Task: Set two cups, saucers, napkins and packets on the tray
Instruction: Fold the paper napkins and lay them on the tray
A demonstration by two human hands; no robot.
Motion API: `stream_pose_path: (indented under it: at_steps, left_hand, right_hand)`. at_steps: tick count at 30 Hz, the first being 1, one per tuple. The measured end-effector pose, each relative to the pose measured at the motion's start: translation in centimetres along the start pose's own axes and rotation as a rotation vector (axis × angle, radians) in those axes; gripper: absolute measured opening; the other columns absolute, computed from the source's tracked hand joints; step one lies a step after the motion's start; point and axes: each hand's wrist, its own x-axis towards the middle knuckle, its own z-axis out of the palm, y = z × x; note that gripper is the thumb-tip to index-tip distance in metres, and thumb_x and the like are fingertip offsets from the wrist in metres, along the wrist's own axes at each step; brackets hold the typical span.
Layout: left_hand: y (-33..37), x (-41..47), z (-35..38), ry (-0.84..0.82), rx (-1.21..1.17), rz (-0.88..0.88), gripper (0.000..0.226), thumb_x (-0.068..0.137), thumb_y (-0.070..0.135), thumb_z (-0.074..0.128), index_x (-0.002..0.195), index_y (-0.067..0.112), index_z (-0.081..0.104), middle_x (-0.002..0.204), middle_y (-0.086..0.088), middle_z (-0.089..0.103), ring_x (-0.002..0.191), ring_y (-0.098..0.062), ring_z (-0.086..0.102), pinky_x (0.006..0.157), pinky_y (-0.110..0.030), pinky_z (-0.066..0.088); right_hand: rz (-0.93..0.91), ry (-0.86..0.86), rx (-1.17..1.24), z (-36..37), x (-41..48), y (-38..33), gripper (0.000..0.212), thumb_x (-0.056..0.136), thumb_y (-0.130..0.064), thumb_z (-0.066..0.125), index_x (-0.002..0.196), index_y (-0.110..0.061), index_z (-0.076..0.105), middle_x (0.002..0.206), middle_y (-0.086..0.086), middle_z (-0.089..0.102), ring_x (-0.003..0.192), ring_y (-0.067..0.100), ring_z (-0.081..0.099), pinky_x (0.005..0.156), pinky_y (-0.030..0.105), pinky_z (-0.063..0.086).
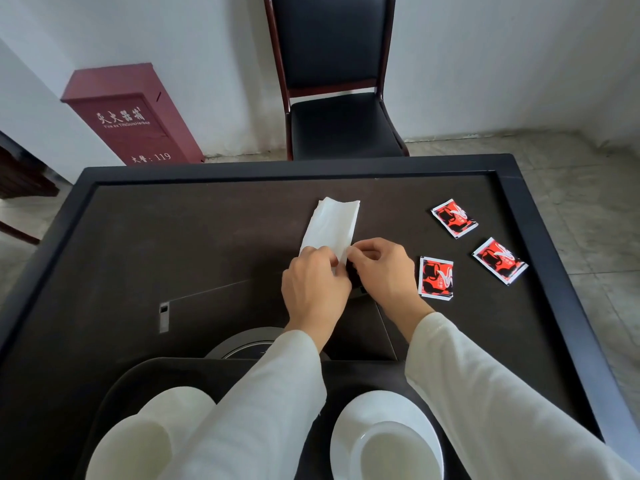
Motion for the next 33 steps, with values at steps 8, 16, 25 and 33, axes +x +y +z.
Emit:
stream_pose_path:
  at_steps: [8,16,25,33]
  left_hand:
    - [0.4,-0.1,-0.6,-0.006,0.000,-0.006,0.013,0.093,0.031,0.069,0.088,0.019,0.070,0.091,0.000,0.068,0.074,-0.015,0.061,0.063,-0.028,0.053]
    - [0.3,0.2,-3.4,-0.065,0.071,0.020,0.013,0.096,0.030,0.064,0.099,0.018,0.069,0.105,-0.004,0.072,0.089,-0.021,0.071,0.064,-0.027,0.057]
    - [-0.2,0.3,-8.2,-0.186,0.247,0.251,0.014,0.099,0.027,0.058,0.106,0.017,0.064,0.105,-0.005,0.069,0.080,-0.019,0.066,0.061,-0.027,0.053]
    - [0.5,0.1,-14.8,-0.143,0.447,0.598,0.013,0.101,0.026,0.050,0.103,0.018,0.060,0.101,-0.003,0.067,0.080,-0.018,0.055,0.068,-0.028,0.037]
  right_hand:
    - [-0.006,-0.017,0.008,-0.1,-0.3,0.2,0.008,0.090,-0.032,0.070,0.097,-0.032,0.071,0.090,-0.017,0.071,0.088,0.005,0.068,0.082,0.031,0.059]
    - [-0.007,-0.082,-0.007,-0.6,-0.8,-0.4,0.025,0.094,-0.032,0.067,0.118,-0.026,0.068,0.093,-0.019,0.066,0.092,0.001,0.063,0.086,0.030,0.057]
    - [-0.227,-0.053,-0.207,-1.6,-2.7,-1.8,0.054,0.098,-0.025,0.065,0.147,-0.030,0.043,0.144,0.002,0.051,0.131,0.021,0.048,0.101,0.035,0.048]
    - [-0.592,-0.286,-0.542,-4.5,-4.7,-8.0,0.036,0.096,-0.032,0.067,0.132,-0.035,0.062,0.159,0.000,0.035,0.149,0.028,0.019,0.120,0.060,0.019]
